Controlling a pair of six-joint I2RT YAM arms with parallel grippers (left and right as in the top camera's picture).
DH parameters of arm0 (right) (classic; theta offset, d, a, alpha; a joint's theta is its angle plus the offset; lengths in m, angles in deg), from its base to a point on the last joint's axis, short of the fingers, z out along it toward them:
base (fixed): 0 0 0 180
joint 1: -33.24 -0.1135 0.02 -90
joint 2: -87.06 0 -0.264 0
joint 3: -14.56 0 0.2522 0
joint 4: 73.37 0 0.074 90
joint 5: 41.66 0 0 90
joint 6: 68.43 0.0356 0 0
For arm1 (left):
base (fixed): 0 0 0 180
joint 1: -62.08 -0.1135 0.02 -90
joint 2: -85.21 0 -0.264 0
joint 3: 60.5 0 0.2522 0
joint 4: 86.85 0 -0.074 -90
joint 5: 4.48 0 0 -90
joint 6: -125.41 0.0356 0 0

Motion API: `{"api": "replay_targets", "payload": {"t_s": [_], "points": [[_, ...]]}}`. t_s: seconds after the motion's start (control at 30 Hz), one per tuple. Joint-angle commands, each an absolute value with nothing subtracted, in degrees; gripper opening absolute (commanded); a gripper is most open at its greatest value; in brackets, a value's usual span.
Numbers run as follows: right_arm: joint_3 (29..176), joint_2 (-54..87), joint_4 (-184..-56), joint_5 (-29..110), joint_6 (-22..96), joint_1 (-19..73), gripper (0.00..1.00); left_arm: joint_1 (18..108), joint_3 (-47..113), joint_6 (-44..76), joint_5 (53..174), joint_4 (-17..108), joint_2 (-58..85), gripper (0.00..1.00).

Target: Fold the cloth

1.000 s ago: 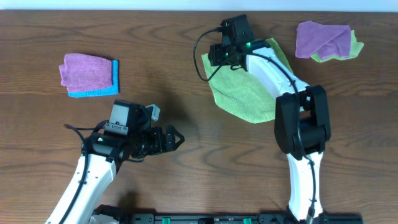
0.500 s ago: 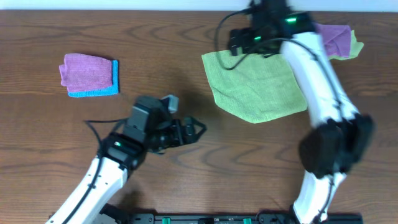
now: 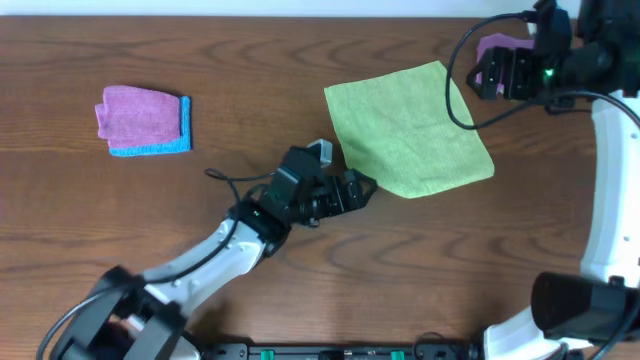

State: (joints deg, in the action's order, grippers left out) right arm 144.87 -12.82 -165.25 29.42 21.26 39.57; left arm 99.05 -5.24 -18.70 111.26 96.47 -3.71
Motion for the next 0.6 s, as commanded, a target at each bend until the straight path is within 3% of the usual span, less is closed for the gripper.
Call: {"api": "replay_targets", "payload": {"t_s": [0.0,0.57], "points": [[142.84,-9.38,-165.41,26.73,18.20,39.81,0.99,99.14,-4.67,-21.65,112.57,99.00,-6.55,0.95],[112.55,8.08,-156.53,24.98,16.19,40.36,0.99,99.14,-4.54,-26.44,111.93,114.26,-20.04,0.95]]}}
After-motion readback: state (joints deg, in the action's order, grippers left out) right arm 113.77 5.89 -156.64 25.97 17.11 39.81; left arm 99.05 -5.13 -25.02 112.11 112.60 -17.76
